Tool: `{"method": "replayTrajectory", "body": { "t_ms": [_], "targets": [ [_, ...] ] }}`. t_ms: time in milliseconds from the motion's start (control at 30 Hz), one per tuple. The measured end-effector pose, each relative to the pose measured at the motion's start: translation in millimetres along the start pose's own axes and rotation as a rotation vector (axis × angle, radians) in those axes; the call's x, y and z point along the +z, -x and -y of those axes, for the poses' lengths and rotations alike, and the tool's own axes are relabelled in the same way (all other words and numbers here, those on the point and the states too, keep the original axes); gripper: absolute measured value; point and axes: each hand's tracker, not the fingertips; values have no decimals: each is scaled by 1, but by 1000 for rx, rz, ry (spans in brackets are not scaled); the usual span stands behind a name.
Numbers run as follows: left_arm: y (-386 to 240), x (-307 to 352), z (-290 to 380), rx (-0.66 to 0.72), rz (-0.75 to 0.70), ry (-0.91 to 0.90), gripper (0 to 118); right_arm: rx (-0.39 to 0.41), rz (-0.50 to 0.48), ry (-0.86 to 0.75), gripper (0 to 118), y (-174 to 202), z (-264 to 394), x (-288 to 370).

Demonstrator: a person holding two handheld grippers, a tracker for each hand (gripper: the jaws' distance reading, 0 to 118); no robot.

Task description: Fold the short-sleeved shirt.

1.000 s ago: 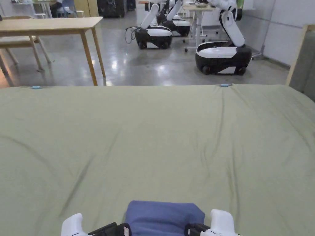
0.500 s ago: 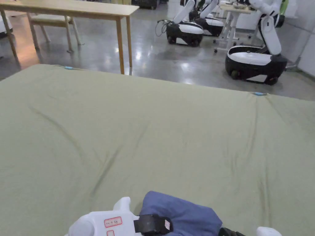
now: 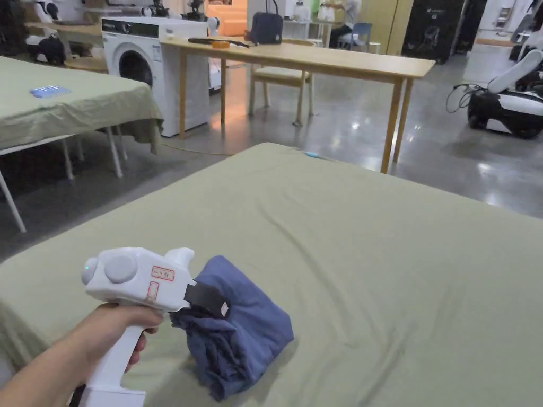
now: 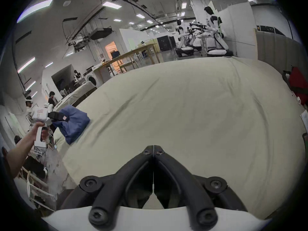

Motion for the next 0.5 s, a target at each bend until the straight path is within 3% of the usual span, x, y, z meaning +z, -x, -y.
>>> {"method": "replayTrajectory", "body": {
  "t_ms": [100,167,200,233,267,333,433,500],
  "targets": [
    [45,7,-11,116,26,-19,30,9,-19,12,1,11,-5,-14],
    [54,5,-11,69,19,-31,31,13,-20,20,1,17,-7,-21],
    [56,5,-10,61,11,-30,49,18,-17,23,1,19,-9,-24],
    [58,7,-10,32,-42,-31,97,25,-16,27,1,22,-10,-26],
    [59,8,-9,7,-74,-37,118,30,-11,31,1,23,-11,-27],
    [70,29,-13,-28,-77,-120,115,40,-9,33,1,25,-12,-27],
    [57,54,9,33,-97,-194,115,40,-10,39,1,22,-10,-25],
    [50,66,17,51,-111,-195,104,44,-6,37,1,20,-9,-20]
  ]
}}
